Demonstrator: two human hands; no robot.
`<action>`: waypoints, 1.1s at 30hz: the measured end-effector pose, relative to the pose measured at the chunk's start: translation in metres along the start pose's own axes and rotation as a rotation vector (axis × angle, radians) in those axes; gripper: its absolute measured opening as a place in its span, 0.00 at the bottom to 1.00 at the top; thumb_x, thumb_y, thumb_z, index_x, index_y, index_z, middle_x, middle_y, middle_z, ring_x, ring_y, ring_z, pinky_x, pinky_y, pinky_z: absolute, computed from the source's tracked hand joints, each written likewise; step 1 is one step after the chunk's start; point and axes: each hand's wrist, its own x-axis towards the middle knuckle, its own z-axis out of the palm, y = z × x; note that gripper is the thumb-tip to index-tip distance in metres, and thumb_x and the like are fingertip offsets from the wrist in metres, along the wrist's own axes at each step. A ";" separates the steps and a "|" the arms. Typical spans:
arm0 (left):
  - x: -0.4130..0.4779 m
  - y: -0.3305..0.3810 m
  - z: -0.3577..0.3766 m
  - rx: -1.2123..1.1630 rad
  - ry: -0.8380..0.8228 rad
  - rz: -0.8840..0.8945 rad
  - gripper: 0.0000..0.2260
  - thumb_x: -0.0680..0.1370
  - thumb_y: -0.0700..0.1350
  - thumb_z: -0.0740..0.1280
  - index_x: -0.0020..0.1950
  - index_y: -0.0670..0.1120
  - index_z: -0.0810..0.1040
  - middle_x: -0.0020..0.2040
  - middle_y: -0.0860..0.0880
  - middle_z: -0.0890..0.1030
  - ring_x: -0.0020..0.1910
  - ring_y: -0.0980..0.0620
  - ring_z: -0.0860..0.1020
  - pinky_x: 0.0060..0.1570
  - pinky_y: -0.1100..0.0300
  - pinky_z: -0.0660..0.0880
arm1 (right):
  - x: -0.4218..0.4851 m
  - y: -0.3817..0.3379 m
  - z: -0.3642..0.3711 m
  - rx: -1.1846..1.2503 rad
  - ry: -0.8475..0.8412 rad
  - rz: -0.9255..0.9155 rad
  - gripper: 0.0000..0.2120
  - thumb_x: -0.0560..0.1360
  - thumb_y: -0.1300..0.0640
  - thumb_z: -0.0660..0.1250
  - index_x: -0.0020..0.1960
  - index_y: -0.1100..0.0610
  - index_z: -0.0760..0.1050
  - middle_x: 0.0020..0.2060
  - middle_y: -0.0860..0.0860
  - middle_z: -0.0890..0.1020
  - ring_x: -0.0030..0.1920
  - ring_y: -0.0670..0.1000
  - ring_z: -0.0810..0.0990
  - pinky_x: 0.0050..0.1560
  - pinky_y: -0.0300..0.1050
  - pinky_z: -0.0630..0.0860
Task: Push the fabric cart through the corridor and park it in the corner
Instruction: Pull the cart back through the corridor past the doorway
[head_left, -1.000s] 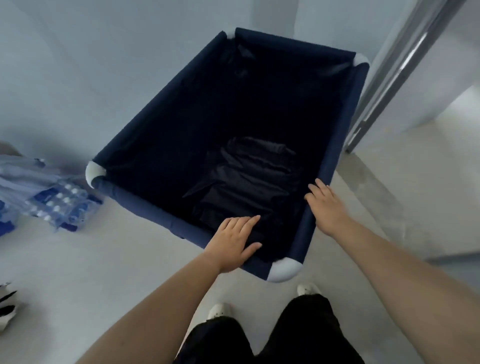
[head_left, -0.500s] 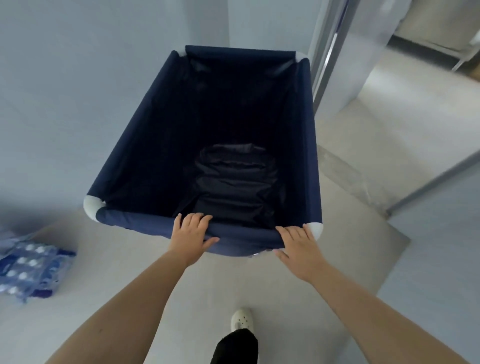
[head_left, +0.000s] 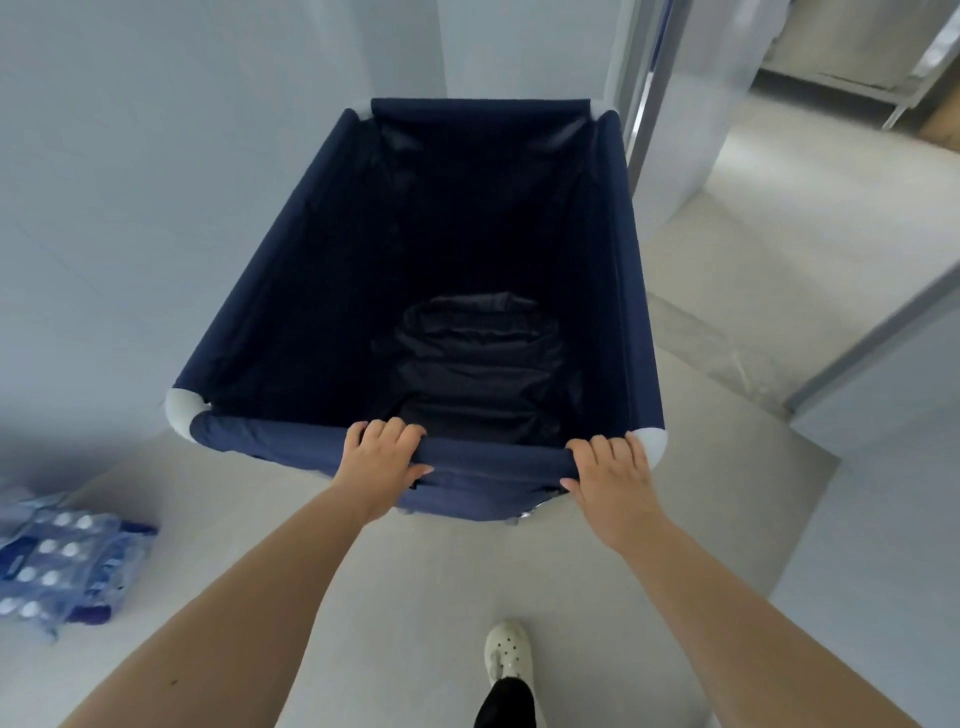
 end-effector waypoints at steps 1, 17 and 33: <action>0.000 -0.001 0.001 -0.001 0.003 0.002 0.17 0.74 0.53 0.68 0.55 0.43 0.76 0.46 0.44 0.78 0.46 0.41 0.76 0.56 0.45 0.69 | -0.001 -0.001 0.000 -0.005 -0.001 0.000 0.19 0.63 0.52 0.78 0.49 0.58 0.78 0.36 0.54 0.79 0.40 0.57 0.79 0.59 0.58 0.74; 0.107 -0.023 -0.004 -0.060 -0.017 0.012 0.16 0.75 0.53 0.67 0.57 0.45 0.75 0.49 0.46 0.78 0.49 0.43 0.75 0.57 0.47 0.67 | 0.101 0.024 0.003 -0.080 0.028 0.039 0.21 0.61 0.49 0.78 0.49 0.57 0.79 0.35 0.52 0.79 0.39 0.55 0.79 0.57 0.55 0.76; 0.217 -0.057 -0.012 0.021 -0.049 0.080 0.17 0.65 0.51 0.77 0.49 0.46 0.79 0.40 0.49 0.79 0.37 0.46 0.77 0.42 0.49 0.75 | 0.202 0.050 0.007 -0.050 0.004 0.016 0.21 0.61 0.47 0.78 0.49 0.56 0.79 0.35 0.50 0.79 0.37 0.53 0.79 0.55 0.53 0.77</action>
